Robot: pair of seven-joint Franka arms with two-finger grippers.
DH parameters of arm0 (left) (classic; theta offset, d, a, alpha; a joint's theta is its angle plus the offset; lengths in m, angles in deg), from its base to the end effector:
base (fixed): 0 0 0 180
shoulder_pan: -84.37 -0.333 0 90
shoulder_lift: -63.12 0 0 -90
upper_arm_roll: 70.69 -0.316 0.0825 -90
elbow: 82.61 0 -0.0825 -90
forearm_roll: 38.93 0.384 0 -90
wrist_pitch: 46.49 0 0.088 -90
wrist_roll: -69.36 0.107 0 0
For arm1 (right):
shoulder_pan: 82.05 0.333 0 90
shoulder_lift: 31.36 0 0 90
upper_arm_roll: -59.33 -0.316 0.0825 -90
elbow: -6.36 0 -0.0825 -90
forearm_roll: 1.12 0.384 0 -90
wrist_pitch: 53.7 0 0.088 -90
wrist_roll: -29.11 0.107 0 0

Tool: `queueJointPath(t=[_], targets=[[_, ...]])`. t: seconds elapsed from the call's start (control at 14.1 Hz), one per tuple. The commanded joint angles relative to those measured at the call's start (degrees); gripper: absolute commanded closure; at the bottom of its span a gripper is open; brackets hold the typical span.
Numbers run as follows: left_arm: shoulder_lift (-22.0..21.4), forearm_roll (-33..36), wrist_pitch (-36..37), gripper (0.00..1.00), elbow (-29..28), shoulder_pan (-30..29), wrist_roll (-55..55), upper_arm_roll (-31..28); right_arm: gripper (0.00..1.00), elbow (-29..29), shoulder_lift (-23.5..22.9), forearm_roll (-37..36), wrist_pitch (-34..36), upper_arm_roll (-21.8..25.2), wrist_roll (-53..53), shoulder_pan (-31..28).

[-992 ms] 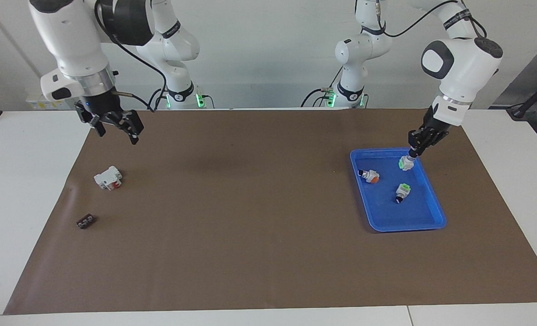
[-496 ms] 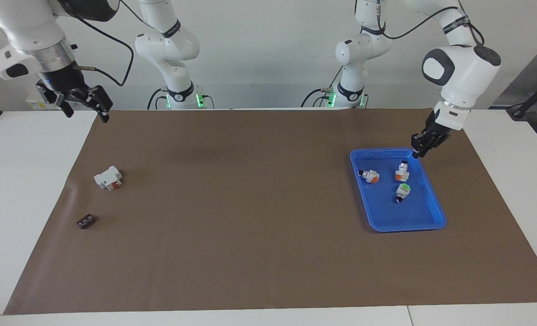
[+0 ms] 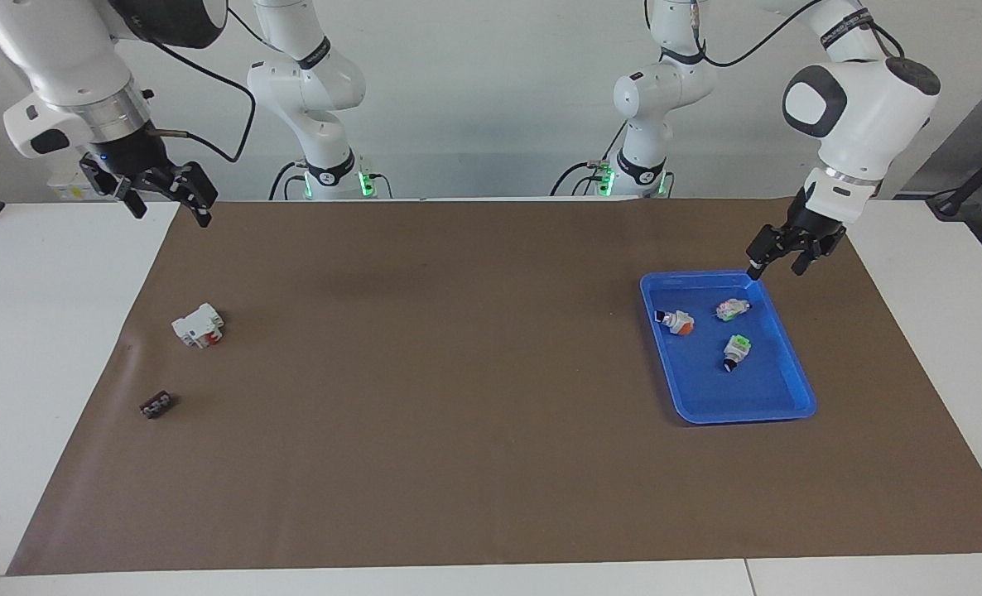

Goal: Turn and place switch with both arms

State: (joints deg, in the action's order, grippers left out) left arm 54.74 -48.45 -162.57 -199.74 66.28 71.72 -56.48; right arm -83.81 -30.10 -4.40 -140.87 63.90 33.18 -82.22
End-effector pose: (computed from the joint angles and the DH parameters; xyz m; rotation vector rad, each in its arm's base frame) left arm 0.5275 0.0211 0.5154 3.0214 0.1371 0.1981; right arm 0.5402 -0.0517 0.6310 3.0766 -0.2400 -0.0475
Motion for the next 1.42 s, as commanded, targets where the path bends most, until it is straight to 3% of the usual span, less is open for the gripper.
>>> queueJointPath(t=[0.0,0.35,0.57,1.2,1.35], targets=[[3.54,6.69,10.75,0.0,10.13,5.67,-3.57,-0.23,0.0,-1.51,1.38,0.2,0.6,-0.36,-0.82,0.35],[11.27,13.12,33.69,0.0,30.26,17.72,-8.42,-0.32,0.0,-2.65,2.08,1.08,0.51,-0.8,0.05,3.25],[15.4,12.87,41.01,0.0,39.32,19.84,-8.51,-0.23,0.0,-2.56,2.08,1.17,0.42,-0.8,1.2,3.07],[14.09,12.34,30.23,0.0,37.76,17.75,-8.25,-0.85,0.0,-2.47,2.08,1.17,0.25,-0.8,1.2,3.07],[12.78,12.34,27.25,0.0,34.7,17.3,-8.16,-0.94,0.0,-2.47,1.99,1.17,0.25,-0.8,1.2,3.07]])
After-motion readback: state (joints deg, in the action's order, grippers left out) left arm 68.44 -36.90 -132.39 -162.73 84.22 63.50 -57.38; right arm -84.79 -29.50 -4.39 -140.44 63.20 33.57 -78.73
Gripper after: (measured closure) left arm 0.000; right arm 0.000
